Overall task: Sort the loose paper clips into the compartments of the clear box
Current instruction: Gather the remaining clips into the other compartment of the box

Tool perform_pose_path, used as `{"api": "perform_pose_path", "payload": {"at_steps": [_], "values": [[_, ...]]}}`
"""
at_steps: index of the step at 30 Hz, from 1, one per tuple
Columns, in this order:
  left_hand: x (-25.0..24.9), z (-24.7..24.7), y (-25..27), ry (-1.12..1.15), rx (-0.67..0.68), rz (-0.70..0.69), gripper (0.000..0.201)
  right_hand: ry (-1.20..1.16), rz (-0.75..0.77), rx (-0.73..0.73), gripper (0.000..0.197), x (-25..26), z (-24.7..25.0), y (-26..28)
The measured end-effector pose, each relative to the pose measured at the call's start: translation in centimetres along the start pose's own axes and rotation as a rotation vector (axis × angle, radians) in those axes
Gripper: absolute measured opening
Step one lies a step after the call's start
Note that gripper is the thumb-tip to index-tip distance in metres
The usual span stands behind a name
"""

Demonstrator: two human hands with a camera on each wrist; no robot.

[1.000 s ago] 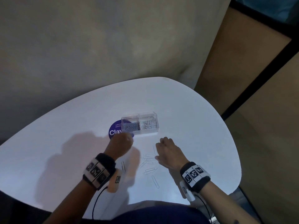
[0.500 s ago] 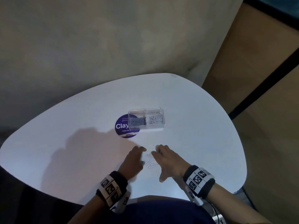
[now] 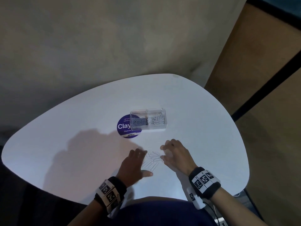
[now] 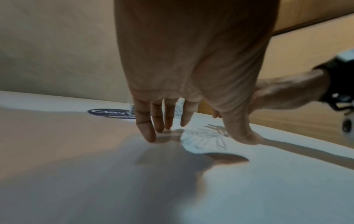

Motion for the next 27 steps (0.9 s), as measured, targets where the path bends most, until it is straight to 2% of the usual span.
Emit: {"api": "perform_pose_path", "payload": {"at_steps": [3, 5, 6, 9, 12, 16, 19, 21, 23, 27], "values": [[-1.3, -0.8, -0.5, -0.016, -0.041, -0.007, 0.101, 0.176, -0.161, 0.07, 0.065, -1.1, 1.2, 1.1], [-2.1, -0.9, -1.2, 0.046, -0.025, 0.022, 0.098, 0.194, -0.247, 0.168, 0.069, -2.1, 0.8, 1.6], [-2.5, -0.8, -1.5, 0.061, -0.019, 0.018, 0.095, 0.192, -0.247, 0.192, 0.061, -2.2, 0.4, 1.6], [-3.5, -0.5, -2.5, 0.096, -0.052, -0.024, 0.078, 0.144, -0.147, 0.089, 0.01, -1.3, -0.4, 0.7], [-3.4, -0.3, -3.4, 0.151, -0.084, -0.007, 0.053, 0.11, -0.096, 0.049, 0.023, -0.7, -1.4, -0.1], [-3.1, -0.1, -4.3, 0.104, -0.111, 0.033, 0.023, 0.067, -0.055, 0.115, 0.008, -0.1, -2.2, -0.4], [-3.0, -0.2, -4.5, 0.071, -0.1, 0.072, 0.012, 0.104, -0.052, 0.137, 0.037, 0.1, -2.4, -0.2], [-3.0, -0.2, -4.7, 0.032, -0.092, 0.081, 0.009, 0.15, -0.041, 0.106, 0.041, 0.3, -2.5, -0.2], [-2.9, -0.1, -4.8, 0.014, -0.09, 0.091, 0.009, 0.173, -0.044, 0.081, 0.034, 0.3, -2.8, -0.5], [-1.8, 0.1, -5.1, -0.007, -0.08, 0.114, 0.012, 0.146, -0.015, 0.048, 0.005, 0.6, -2.8, -1.1]]}}
Point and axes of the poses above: each hand's wrist, its own y-axis away from the middle knuckle, its own z-axis out of the back of the hand, x = y × z, the point moved 7 cm from there along -y, towards the middle knuckle, and after that the axes turned 7 degrees about -y, right-handed, at the moved point
